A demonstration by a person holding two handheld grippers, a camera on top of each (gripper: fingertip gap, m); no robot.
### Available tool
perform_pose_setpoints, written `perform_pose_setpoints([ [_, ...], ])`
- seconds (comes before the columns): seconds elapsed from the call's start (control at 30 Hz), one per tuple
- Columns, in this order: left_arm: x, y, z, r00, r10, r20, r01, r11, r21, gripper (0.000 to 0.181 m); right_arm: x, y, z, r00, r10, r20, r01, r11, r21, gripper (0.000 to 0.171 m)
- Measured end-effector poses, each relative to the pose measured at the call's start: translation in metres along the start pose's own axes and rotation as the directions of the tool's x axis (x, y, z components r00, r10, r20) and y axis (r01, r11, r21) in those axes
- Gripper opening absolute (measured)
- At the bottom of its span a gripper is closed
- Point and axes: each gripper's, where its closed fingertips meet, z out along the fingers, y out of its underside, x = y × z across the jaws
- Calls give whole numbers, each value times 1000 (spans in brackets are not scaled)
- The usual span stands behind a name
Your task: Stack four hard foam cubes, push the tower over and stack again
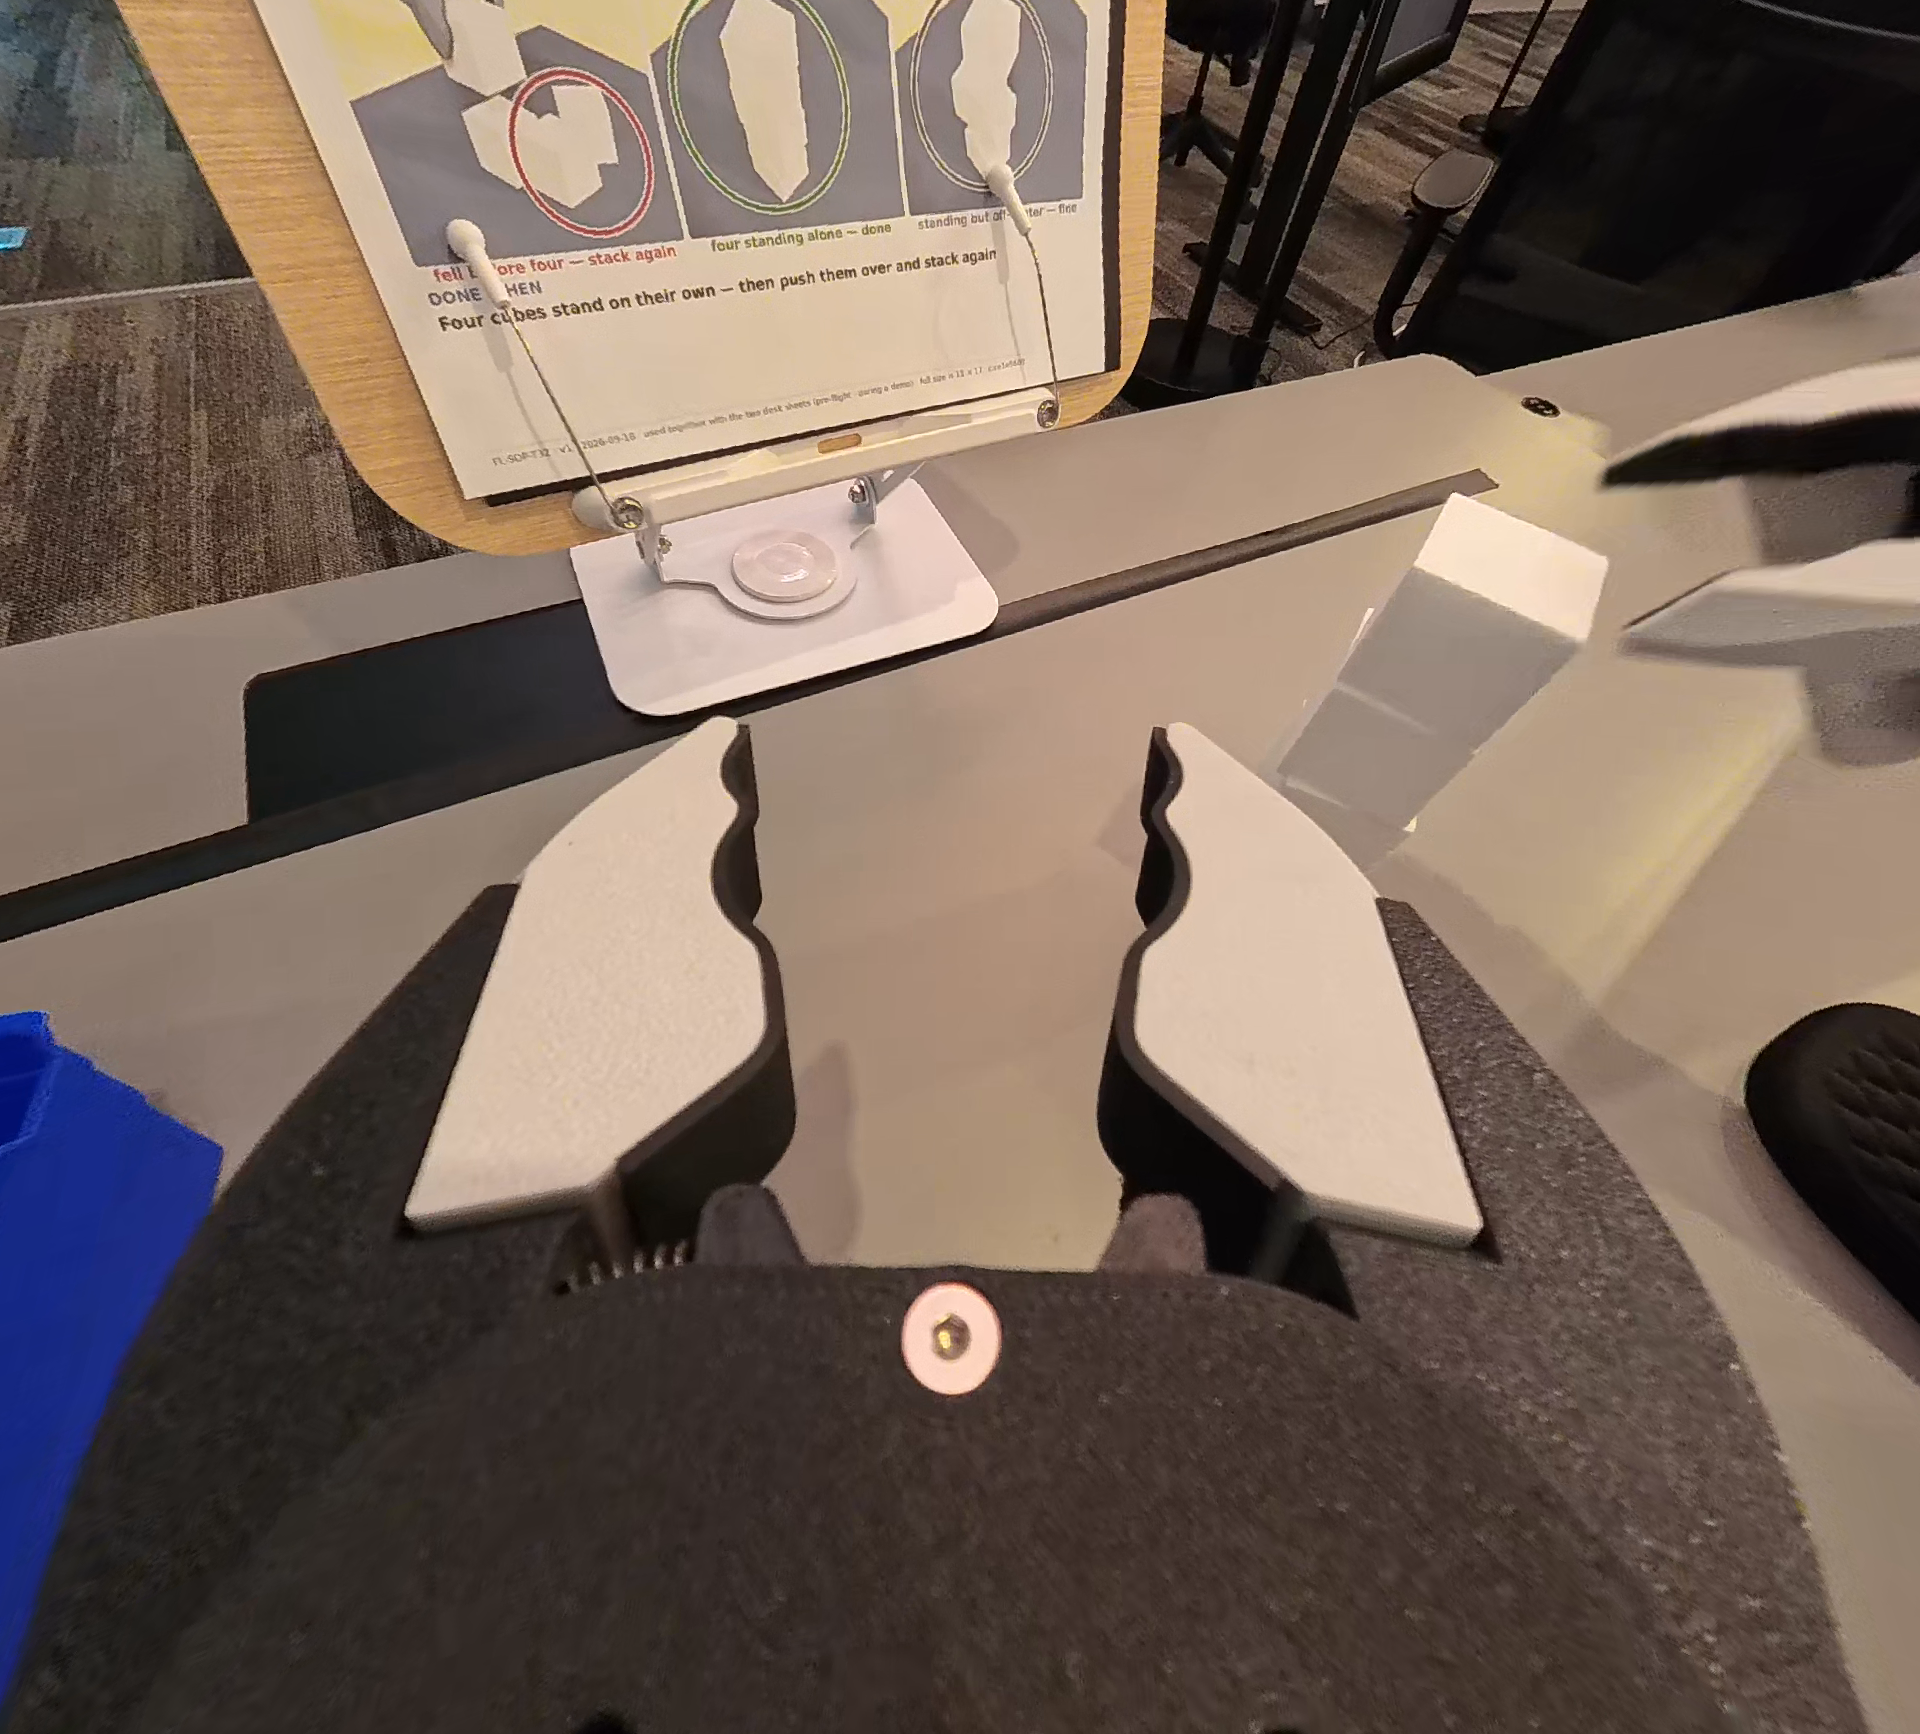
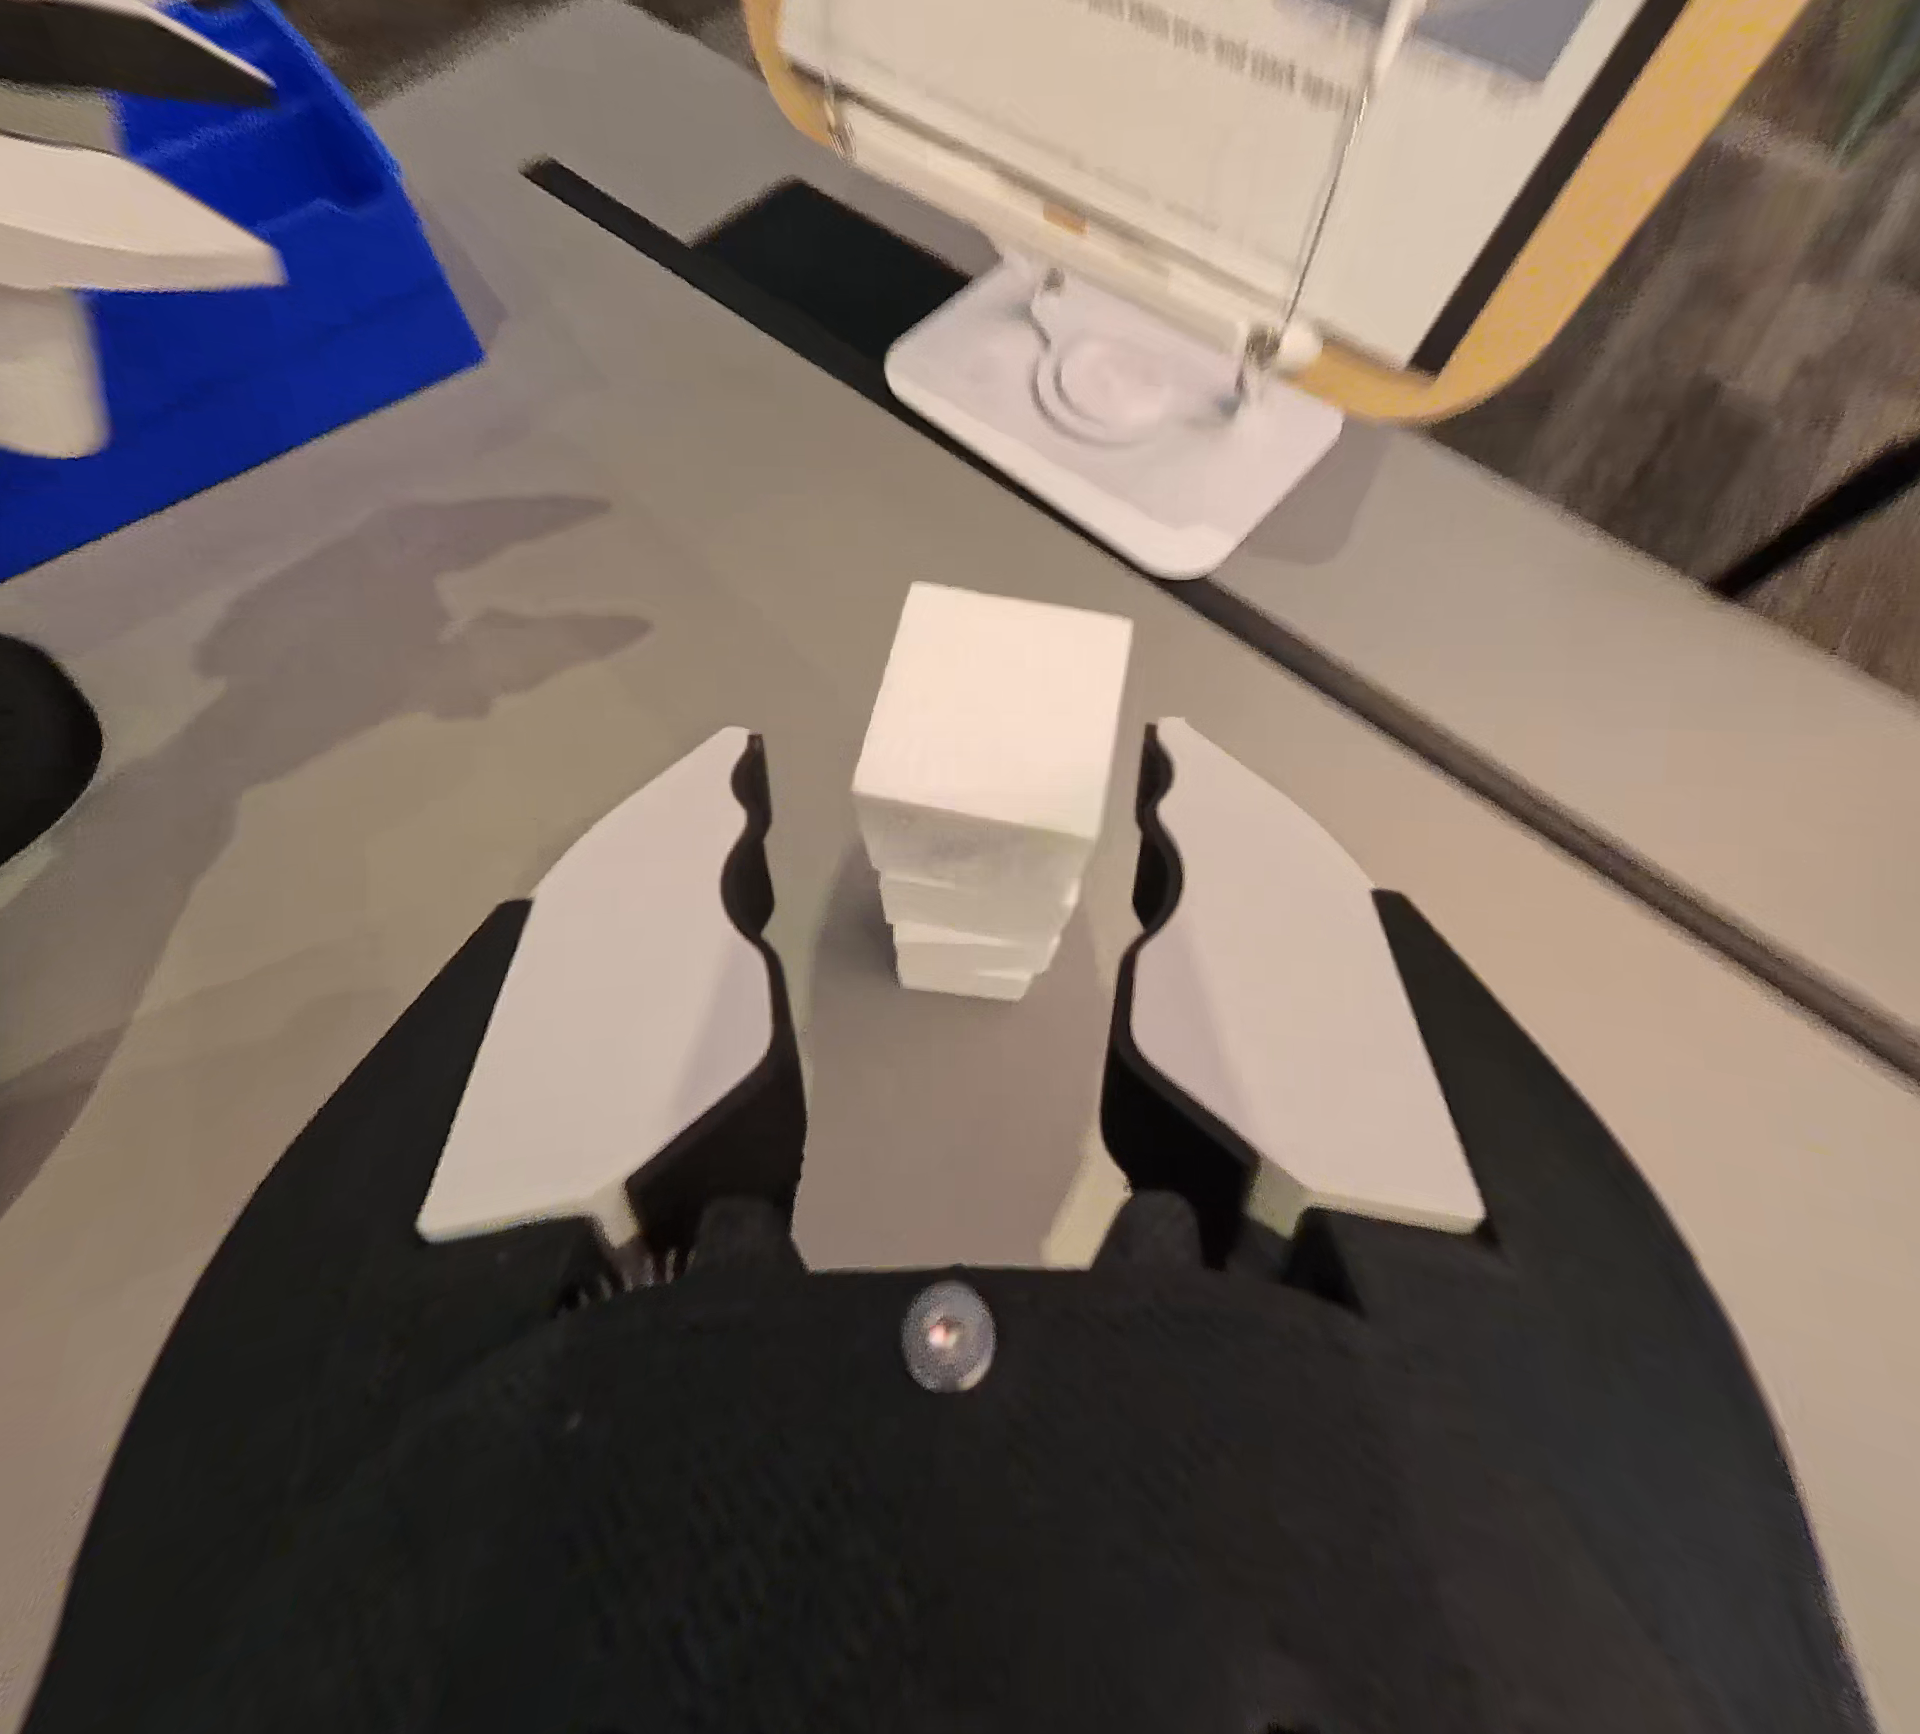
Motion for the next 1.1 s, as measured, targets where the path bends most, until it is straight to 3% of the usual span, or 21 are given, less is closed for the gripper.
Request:
perform_pose_setpoints([
  [0.13,-4,-1,-2,1000,-12,5,12,1000,10,71,48,-29,-56,965,-142,-220,195,950,245,75],
  [0.2,-6,-1,-3,1000,-21,6,21,1000,14,70,76,-24,-69,943,-157,-293,248,920,305,63],
  [0.23,-7,-1,-3,1000,-24,8,24,1000,14,70,91,-10,-66,948,-136,-288,213,943,257,46],
  [0.33,-8,0,-3,1000,-24,15,24,1000,10,70,139,34,-47,945,-21,-327,55,994,97,23],
  [0.43,-9,0,-3,999,-20,24,20,1000,8,70,161,64,-23,950,62,-305,-47,997,56,2],
  [0.77,-7,4,3,999,-4,38,5,1000,-19,69,148,153,59,931,311,-189,-352,901,-254,1],
  [0.9,-6,6,5,999,5,41,-4,1000,-28,70,129,174,90,934,316,-167,-356,865,-355,1],
  [1.1,-1,9,9,1000,10,28,-9,999,-45,70,101,173,119,950,305,-64,-303,856,-418,1],
])
